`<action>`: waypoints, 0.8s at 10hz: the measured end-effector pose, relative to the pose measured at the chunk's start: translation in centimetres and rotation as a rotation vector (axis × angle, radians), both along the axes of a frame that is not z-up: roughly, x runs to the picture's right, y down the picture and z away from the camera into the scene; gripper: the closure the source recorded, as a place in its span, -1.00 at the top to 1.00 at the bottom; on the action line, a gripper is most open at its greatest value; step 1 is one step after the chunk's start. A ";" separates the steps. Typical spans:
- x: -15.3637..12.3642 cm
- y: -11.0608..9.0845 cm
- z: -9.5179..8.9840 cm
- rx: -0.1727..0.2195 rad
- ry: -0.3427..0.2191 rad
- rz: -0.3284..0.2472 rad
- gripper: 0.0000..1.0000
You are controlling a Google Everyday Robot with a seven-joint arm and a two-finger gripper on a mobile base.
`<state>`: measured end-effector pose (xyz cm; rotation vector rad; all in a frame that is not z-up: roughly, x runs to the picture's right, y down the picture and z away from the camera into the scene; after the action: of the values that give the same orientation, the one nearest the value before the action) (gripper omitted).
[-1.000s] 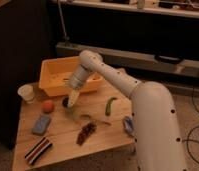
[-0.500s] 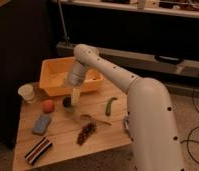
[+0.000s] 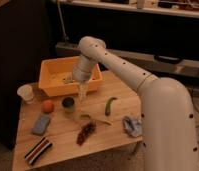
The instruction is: Stack cups on top of each other
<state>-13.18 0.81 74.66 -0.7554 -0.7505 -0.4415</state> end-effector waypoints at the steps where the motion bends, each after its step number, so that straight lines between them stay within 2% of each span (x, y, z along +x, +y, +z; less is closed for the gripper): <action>1: 0.1 0.0 0.1 0.002 0.004 -0.001 0.60; 2: 0.2 0.1 0.3 0.010 0.021 -0.022 0.60; 4: 1.0 1.2 0.3 0.080 0.042 -0.071 0.60; 5: 2.4 1.9 -0.1 0.148 -0.011 -0.087 0.60; 6: 3.8 2.6 -0.3 0.198 -0.075 -0.093 0.60; 8: 5.3 3.4 -0.6 0.261 -0.171 -0.085 0.60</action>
<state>-7.88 4.24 74.10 -0.5100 -0.8032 -0.6731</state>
